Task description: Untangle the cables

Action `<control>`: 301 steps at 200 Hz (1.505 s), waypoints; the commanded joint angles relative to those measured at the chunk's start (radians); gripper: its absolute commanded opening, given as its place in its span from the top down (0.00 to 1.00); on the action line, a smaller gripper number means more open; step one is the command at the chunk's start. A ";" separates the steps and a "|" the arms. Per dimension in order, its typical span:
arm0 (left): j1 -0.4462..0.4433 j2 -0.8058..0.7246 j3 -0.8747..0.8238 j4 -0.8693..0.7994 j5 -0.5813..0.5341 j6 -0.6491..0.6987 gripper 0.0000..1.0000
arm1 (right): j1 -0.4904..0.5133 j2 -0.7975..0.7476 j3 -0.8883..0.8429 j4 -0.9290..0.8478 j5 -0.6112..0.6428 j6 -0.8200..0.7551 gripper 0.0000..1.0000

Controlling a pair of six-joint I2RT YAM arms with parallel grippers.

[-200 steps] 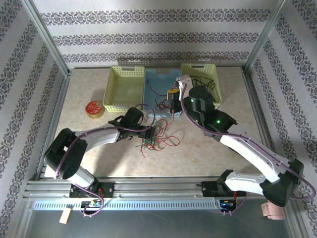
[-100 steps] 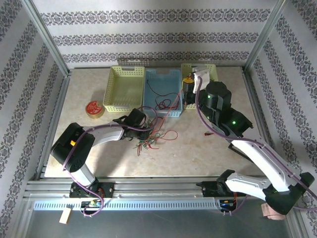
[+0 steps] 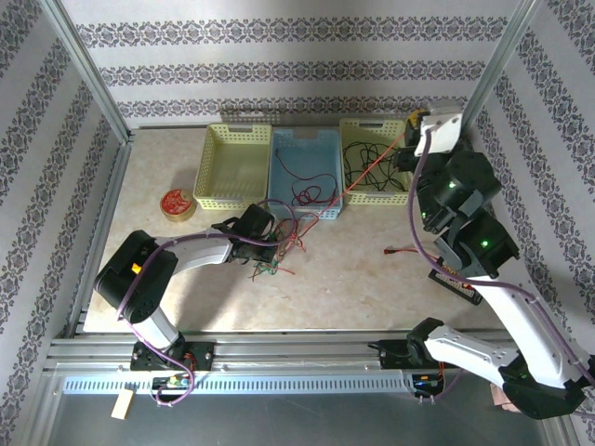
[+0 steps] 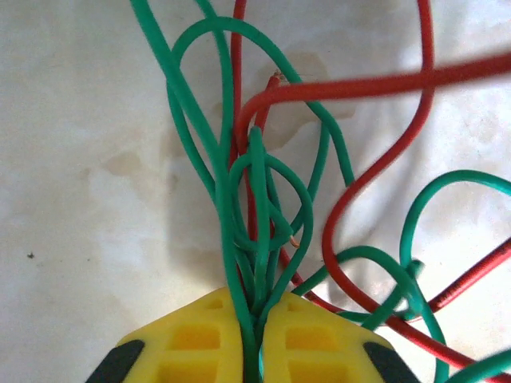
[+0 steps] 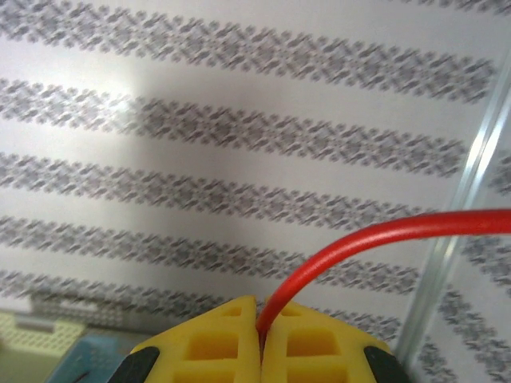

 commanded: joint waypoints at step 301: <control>0.013 0.021 -0.052 -0.151 -0.180 -0.069 1.00 | -0.185 0.124 0.427 -0.404 -0.369 -0.002 1.00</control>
